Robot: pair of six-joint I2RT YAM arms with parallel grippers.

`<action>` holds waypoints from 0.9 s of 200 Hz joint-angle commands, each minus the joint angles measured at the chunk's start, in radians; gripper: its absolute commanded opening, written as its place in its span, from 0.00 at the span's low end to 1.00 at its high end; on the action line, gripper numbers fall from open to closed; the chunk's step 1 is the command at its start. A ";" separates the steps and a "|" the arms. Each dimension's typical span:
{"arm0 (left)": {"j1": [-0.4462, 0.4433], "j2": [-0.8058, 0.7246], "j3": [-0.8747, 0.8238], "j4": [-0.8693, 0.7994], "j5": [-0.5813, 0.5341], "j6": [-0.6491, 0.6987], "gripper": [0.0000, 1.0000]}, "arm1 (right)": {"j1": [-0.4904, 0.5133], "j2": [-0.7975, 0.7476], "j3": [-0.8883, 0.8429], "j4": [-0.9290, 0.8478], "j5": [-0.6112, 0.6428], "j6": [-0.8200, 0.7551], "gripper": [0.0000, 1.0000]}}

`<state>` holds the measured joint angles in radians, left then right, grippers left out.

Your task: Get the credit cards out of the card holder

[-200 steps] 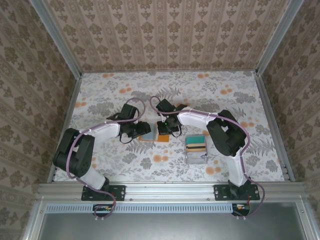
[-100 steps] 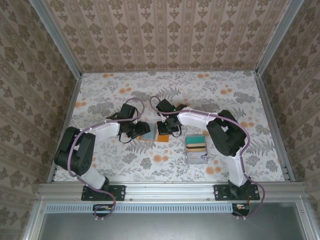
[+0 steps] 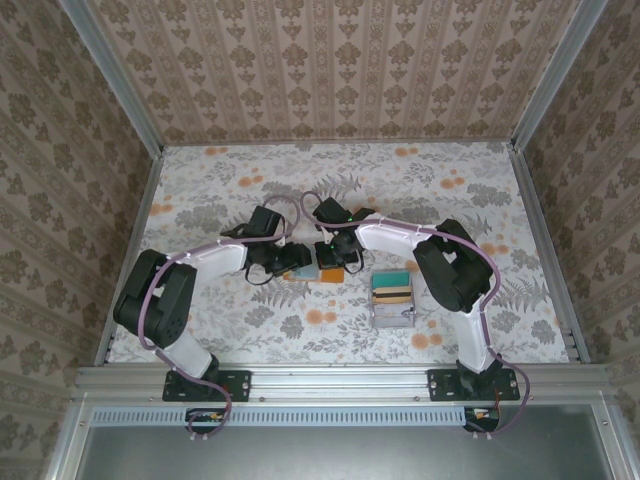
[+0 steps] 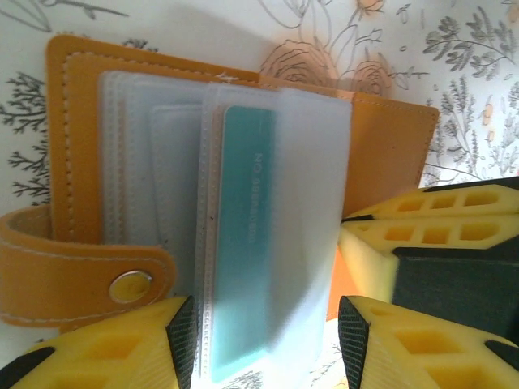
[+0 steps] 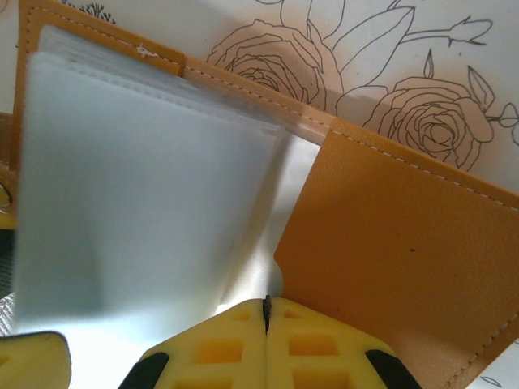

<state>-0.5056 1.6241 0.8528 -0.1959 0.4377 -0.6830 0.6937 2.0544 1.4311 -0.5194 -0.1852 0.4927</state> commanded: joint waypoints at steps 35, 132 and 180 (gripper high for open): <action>-0.011 0.020 0.031 0.036 0.040 0.020 0.52 | -0.025 -0.011 -0.004 0.012 0.018 0.017 0.04; -0.012 0.037 0.053 0.025 0.031 0.022 0.52 | -0.091 -0.134 -0.065 -0.013 0.095 0.041 0.19; -0.006 0.031 0.061 -0.026 -0.023 0.030 0.53 | -0.104 -0.127 -0.086 -0.013 0.146 0.044 0.24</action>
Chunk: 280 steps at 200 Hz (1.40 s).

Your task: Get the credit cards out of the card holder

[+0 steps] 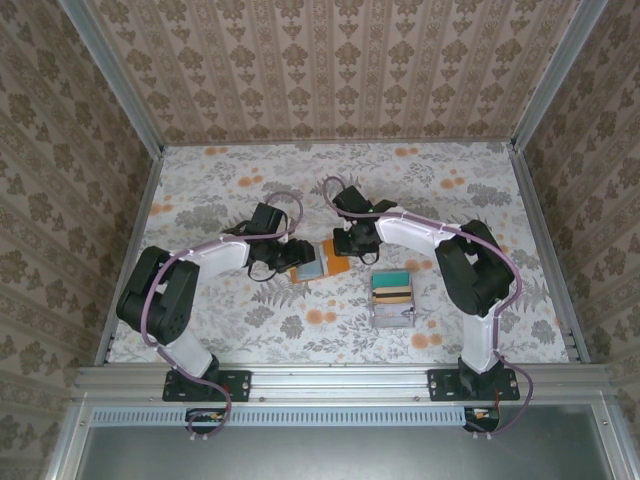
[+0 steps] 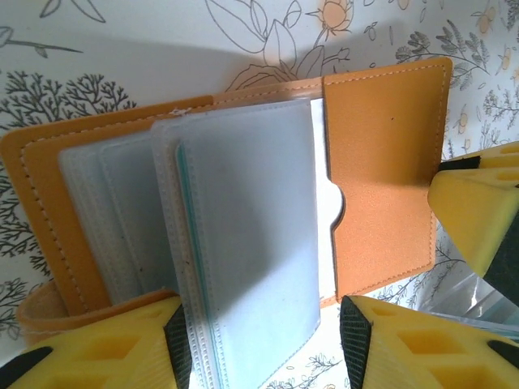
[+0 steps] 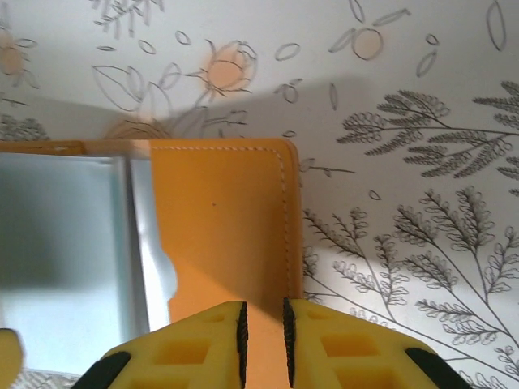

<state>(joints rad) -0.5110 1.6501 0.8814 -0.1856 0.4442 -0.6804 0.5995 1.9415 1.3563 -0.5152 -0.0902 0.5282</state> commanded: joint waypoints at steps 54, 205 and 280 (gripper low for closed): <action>0.006 -0.005 0.030 -0.053 -0.052 0.028 0.53 | -0.014 0.051 -0.012 -0.008 0.007 0.009 0.22; 0.027 -0.034 0.044 -0.152 -0.169 0.032 0.53 | 0.012 0.064 -0.030 0.015 -0.023 0.039 0.09; 0.019 -0.041 0.012 -0.032 -0.051 0.028 0.52 | 0.014 0.071 -0.031 0.018 -0.023 0.043 0.09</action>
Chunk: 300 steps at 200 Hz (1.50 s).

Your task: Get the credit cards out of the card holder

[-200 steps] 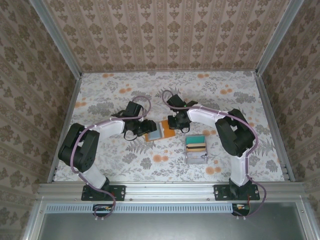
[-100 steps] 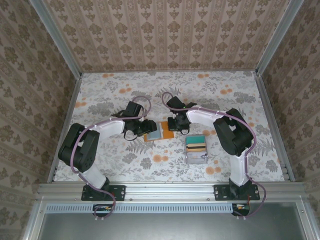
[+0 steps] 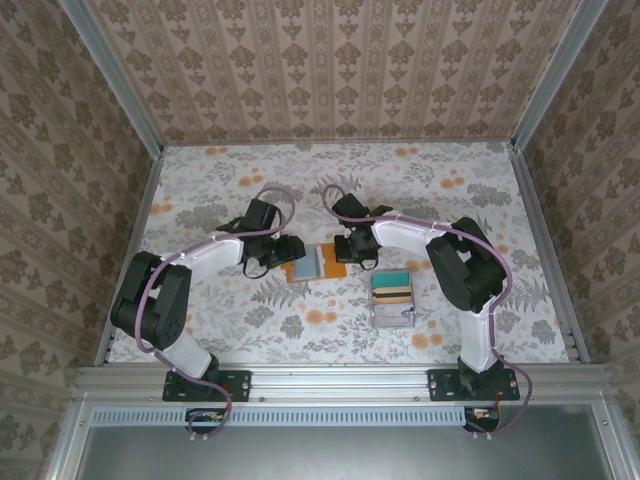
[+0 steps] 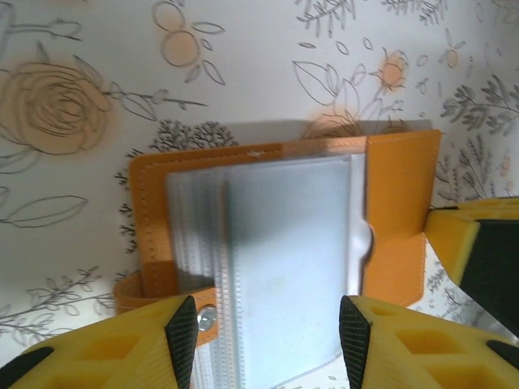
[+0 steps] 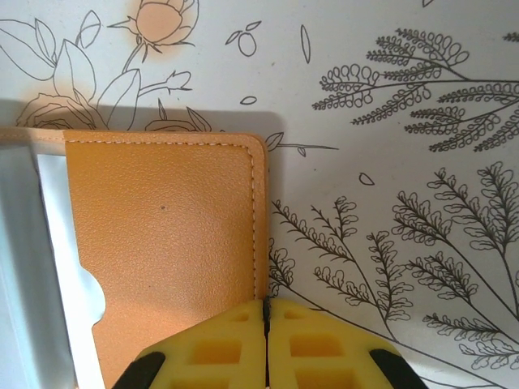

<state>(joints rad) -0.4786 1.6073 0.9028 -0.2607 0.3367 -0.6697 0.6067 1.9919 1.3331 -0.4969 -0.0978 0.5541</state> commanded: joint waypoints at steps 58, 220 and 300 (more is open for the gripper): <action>-0.026 0.037 -0.004 -0.014 0.050 0.032 0.51 | 0.007 0.022 -0.011 0.001 -0.015 0.018 0.09; -0.060 0.092 0.039 0.037 0.102 0.022 0.58 | 0.016 0.023 -0.011 0.004 -0.018 0.024 0.09; -0.072 0.062 0.064 0.016 0.110 0.040 0.79 | 0.016 0.022 -0.013 0.008 -0.020 0.028 0.10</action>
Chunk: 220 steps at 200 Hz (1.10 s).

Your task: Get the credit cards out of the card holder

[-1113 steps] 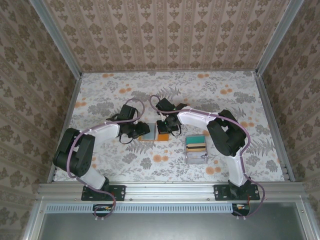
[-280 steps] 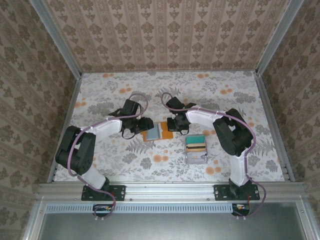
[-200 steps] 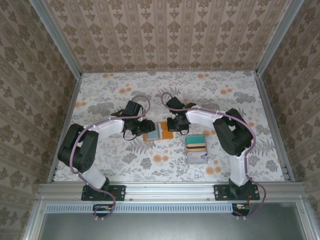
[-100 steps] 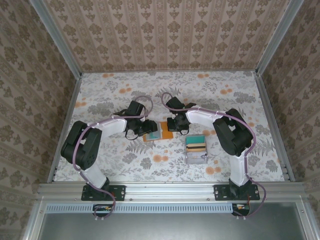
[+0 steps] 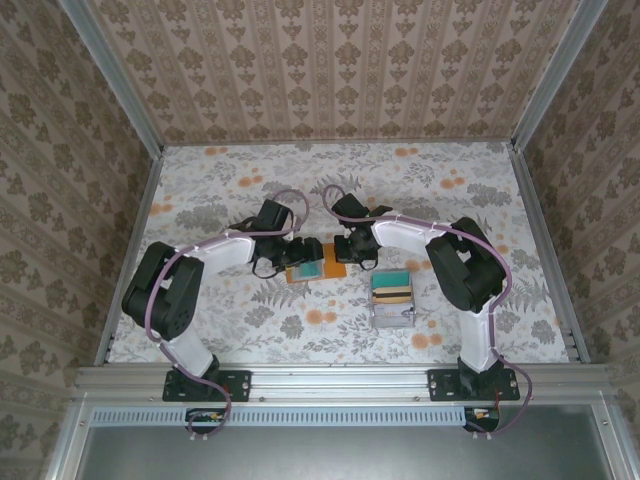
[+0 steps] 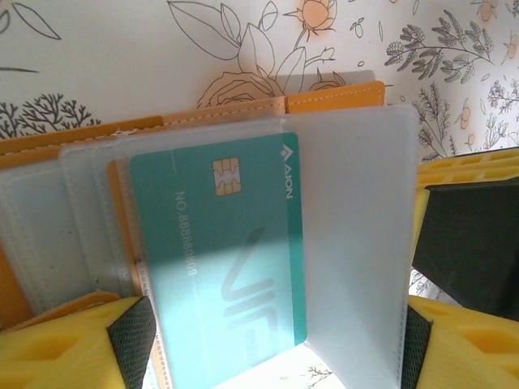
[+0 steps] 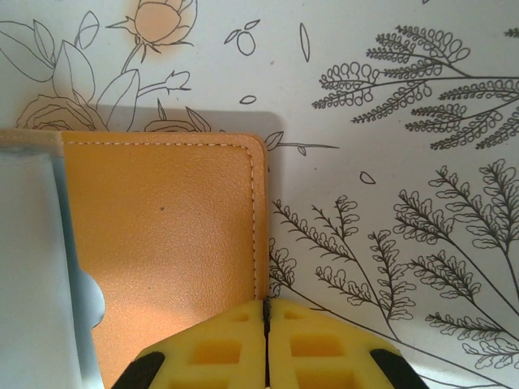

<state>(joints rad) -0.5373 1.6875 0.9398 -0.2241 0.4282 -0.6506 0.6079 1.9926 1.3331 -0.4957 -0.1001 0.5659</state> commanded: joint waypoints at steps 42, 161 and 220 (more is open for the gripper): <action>-0.020 -0.028 0.036 -0.029 0.024 0.028 0.86 | 0.011 0.011 -0.018 0.007 -0.016 0.022 0.13; -0.013 -0.093 0.049 -0.074 -0.029 0.033 0.84 | -0.040 -0.120 0.012 -0.016 -0.008 0.013 0.29; 0.062 -0.105 -0.038 -0.088 -0.076 0.032 0.28 | -0.021 -0.104 0.009 0.118 -0.225 0.048 0.27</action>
<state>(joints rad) -0.4980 1.5993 0.9421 -0.2745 0.3859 -0.6266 0.5716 1.8893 1.3304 -0.4522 -0.1883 0.5838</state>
